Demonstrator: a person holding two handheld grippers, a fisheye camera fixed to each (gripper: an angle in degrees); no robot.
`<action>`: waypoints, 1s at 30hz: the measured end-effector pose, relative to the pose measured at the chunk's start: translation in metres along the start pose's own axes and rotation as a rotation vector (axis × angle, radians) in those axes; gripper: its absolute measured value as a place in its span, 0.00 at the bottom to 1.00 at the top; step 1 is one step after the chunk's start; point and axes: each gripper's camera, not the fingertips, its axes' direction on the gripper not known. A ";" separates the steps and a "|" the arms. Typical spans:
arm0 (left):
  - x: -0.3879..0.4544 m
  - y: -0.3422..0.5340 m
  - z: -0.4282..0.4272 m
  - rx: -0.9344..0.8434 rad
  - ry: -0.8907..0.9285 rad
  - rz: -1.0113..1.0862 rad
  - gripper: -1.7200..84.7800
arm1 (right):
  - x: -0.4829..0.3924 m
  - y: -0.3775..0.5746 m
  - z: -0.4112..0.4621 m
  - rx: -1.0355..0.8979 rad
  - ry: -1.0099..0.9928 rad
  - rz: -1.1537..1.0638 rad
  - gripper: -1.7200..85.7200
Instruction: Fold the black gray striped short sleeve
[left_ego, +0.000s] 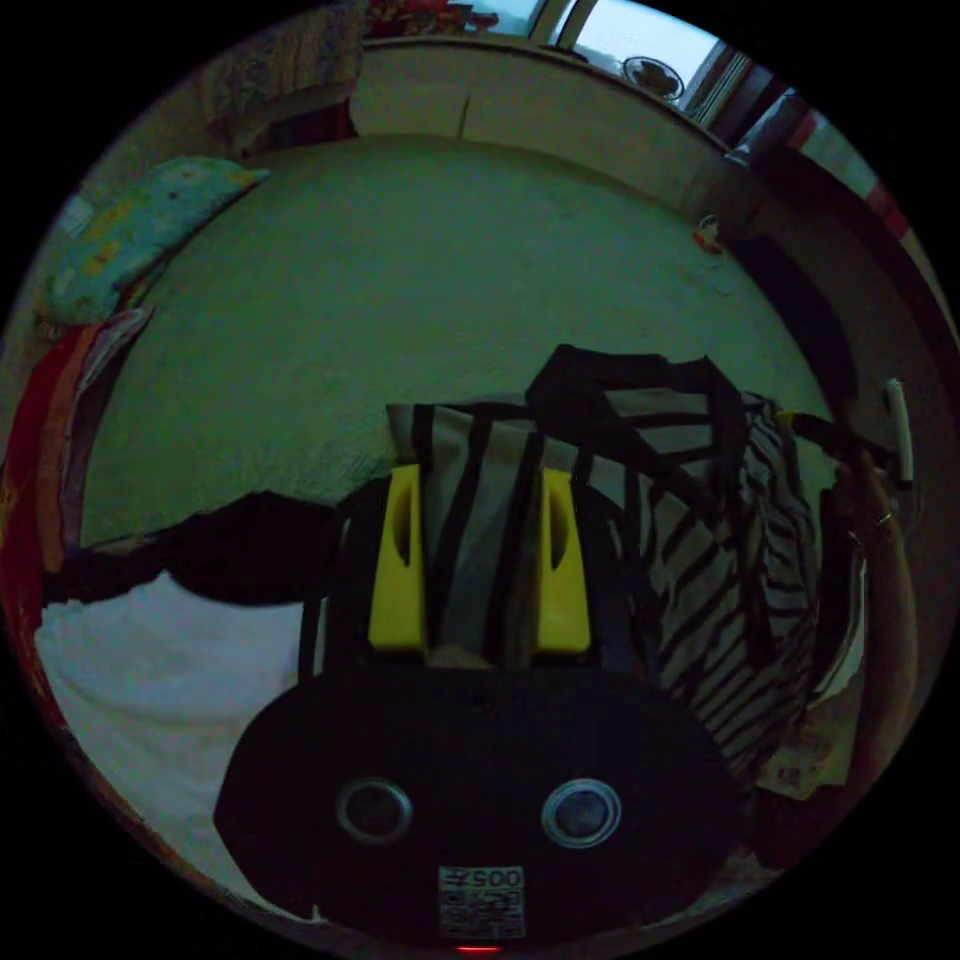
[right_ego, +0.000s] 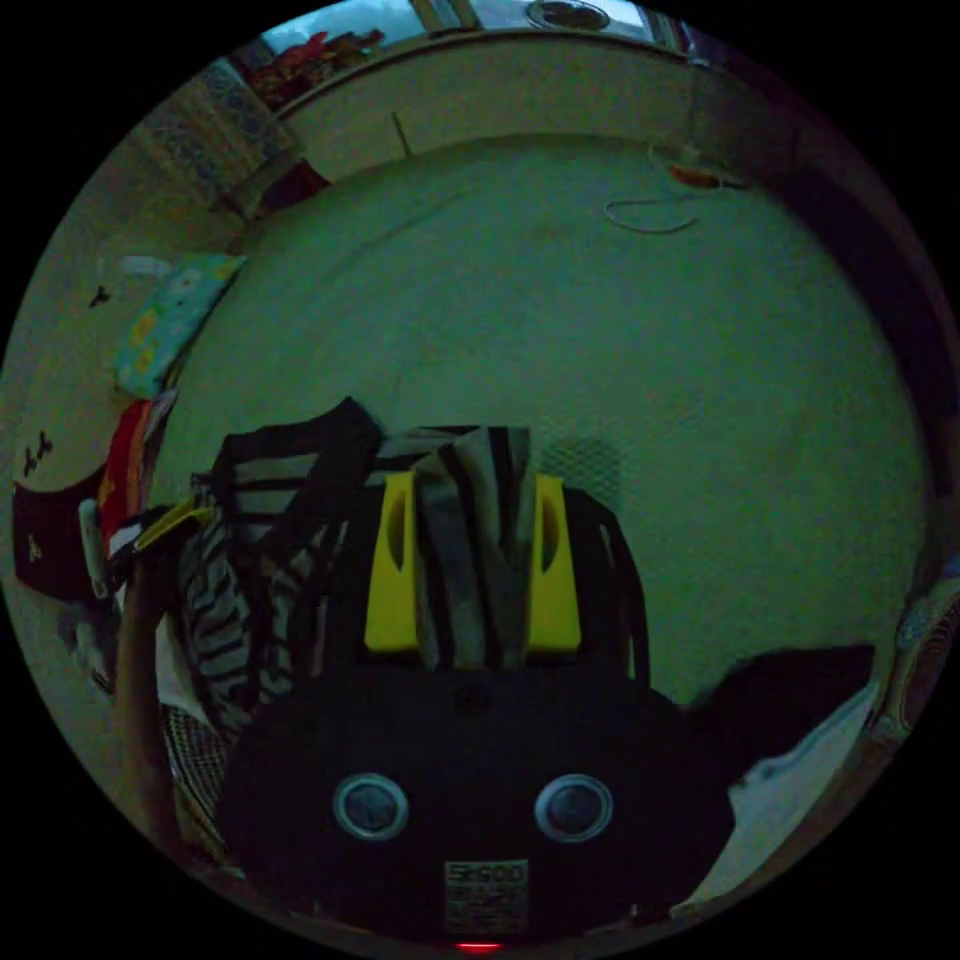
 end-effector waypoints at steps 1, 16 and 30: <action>0.001 -0.010 0.006 0.008 -0.007 0.013 0.20 | -0.001 -0.004 0.003 0.009 0.008 -0.001 0.16; 0.037 -0.102 -0.024 0.066 -0.181 0.189 0.06 | -0.045 -0.063 -0.087 0.169 0.069 -0.200 0.00; 0.050 -0.035 -0.079 0.394 -0.154 0.210 0.07 | -0.039 0.069 -0.149 0.513 0.141 -0.210 0.01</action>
